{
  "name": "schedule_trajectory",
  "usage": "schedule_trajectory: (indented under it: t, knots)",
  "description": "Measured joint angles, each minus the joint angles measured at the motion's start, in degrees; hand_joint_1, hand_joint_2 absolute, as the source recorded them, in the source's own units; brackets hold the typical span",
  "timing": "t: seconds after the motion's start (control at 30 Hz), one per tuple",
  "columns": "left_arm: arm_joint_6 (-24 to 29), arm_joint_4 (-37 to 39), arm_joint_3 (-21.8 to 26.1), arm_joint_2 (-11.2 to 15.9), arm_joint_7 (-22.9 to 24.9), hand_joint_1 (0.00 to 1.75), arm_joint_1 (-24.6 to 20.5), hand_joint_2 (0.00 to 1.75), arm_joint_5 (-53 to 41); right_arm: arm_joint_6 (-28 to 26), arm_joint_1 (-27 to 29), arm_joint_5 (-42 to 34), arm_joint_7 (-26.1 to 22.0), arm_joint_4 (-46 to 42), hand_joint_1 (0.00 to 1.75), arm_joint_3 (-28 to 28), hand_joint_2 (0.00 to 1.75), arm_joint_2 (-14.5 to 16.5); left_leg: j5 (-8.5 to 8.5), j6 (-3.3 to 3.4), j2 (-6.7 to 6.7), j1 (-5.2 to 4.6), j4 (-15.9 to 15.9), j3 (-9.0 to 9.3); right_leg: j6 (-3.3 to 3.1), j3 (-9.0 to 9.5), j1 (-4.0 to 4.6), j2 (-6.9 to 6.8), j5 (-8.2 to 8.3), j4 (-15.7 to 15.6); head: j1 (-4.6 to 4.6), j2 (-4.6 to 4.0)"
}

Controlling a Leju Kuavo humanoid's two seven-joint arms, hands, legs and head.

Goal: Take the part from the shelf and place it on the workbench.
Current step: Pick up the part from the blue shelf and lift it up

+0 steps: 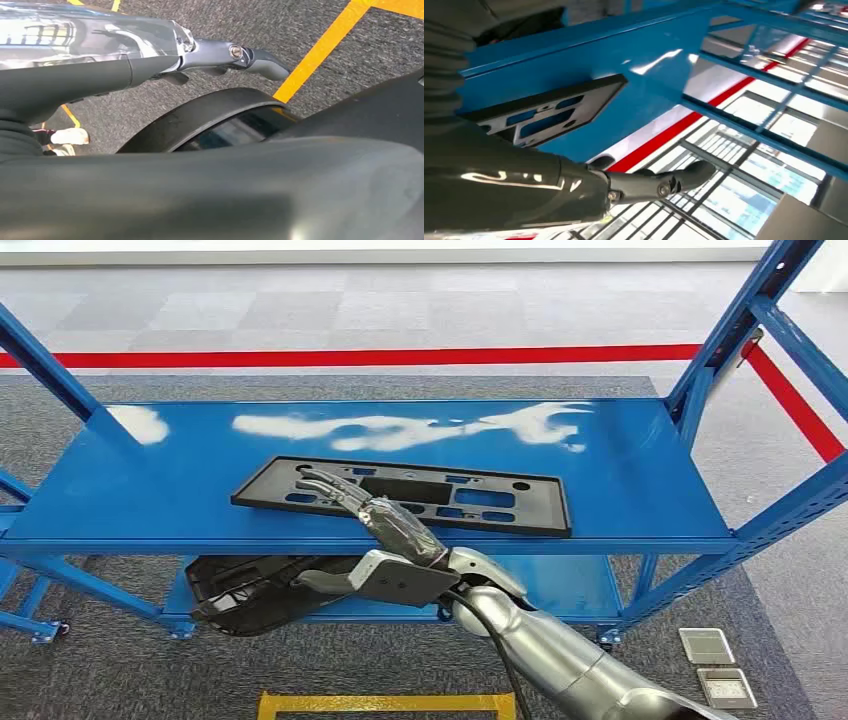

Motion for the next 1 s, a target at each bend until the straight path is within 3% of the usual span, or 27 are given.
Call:
schedule_trajectory:
  t: [0.23, 0.47, 0.7, 1.0]
  knots:
    - [0.53, 0.0, 0.7, 0.0, 0.31, 0.0, 0.02, 0.0, 0.75, -0.57, -7.66, 16.97, 14.54, 2.61, 0.0, 5.33, 0.0, -1.37, 0.01, 0.01, 0.0, -0.02, 0.0, 0.01, 0.0, 0.05, -0.04, -0.01, 0.02, 0.0, 0.01, 0.0]
    - [0.26, 0.0, 0.63, -0.07, 1.37, 0.0, -0.51, 0.0, -0.43, -6.82, -16.52, 35.78, 25.18, 17.46, 0.0, 13.2, 0.0, 2.74, 0.03, -0.01, 0.0, 0.04, 0.0, 0.03, -0.01, 0.05, -0.01, 0.0, 0.02, 0.0, 0.02, 0.0]
    - [-0.16, 0.0, 0.39, -0.34, 1.86, 0.0, -0.88, 0.0, -0.99, -9.57, -20.87, 43.47, 29.4, 32.25, 0.0, 17.34, 0.0, 6.93, 0.02, -0.01, 0.0, -0.01, 0.0, 0.01, 0.0, 0.05, -0.01, -0.02, 0.01, 0.0, 0.02, 0.0]
    - [-0.06, 0.0, 0.39, -0.61, 1.96, 0.0, -0.92, 0.0, -0.48, -6.06, -22.48, 42.25, 27.64, 42.18, 0.0, 17.5, 0.0, 9.8, 0.01, 0.01, 0.0, -0.03, 0.01, 0.02, 0.01, 0.05, -0.03, -0.02, 0.02, -0.03, 0.02, 0.0]
